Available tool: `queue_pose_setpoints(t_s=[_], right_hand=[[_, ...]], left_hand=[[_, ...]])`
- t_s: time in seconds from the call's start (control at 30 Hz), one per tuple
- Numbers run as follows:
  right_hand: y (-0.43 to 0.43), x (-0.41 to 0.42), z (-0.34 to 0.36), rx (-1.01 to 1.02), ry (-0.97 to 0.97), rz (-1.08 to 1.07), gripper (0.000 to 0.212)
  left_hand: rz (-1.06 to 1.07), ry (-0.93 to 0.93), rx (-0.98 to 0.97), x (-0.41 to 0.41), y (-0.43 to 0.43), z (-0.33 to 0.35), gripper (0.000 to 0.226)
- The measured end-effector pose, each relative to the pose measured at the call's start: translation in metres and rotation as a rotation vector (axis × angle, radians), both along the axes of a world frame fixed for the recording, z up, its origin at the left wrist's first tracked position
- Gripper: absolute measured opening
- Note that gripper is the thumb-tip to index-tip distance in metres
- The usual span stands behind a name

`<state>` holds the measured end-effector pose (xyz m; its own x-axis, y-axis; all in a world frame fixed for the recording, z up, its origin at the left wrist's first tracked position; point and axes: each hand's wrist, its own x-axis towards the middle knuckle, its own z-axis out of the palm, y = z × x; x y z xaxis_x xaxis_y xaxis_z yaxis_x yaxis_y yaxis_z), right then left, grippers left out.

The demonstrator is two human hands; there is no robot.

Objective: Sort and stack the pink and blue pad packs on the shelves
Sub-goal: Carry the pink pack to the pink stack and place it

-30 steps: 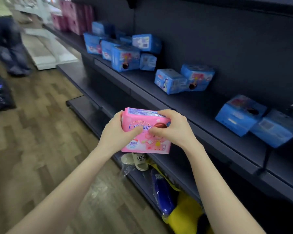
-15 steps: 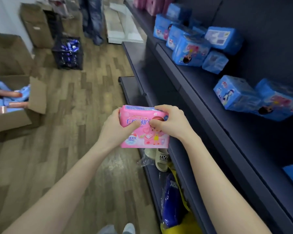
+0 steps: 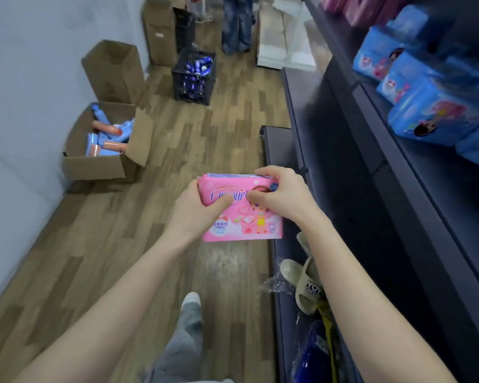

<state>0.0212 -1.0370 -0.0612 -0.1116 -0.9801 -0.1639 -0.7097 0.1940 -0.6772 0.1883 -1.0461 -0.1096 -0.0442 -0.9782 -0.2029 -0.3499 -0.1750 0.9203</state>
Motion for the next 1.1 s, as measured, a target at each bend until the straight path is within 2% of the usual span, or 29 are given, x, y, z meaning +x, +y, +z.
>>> queue_pose_setpoints(t_s=[0.23,0.53,0.63,0.83,1.1], right_hand=[[-0.121,0.031,-0.010,0.013,-0.001,0.051,0.041],[-0.238,0.054,-0.008,0.013,-0.019,0.029,0.034],[-0.263,0.047,-0.004,0.022,-0.002,0.015,0.035],[-0.309,0.020,0.005,0.019,0.040,-0.020,0.029],[-0.407,-0.031,0.002,0.006,0.040,0.006,0.028]], left_hand=[[0.033,-0.015,0.016,0.031,-0.107,-0.008,0.034],[-0.028,-0.091,0.025,0.054,-0.240,-0.003,0.054],[-0.052,-0.091,0.028,0.046,-0.269,-0.002,0.068],[-0.122,-0.070,0.022,0.014,-0.326,-0.001,0.047],[-0.113,-0.070,0.004,-0.039,-0.426,-0.004,0.056]])
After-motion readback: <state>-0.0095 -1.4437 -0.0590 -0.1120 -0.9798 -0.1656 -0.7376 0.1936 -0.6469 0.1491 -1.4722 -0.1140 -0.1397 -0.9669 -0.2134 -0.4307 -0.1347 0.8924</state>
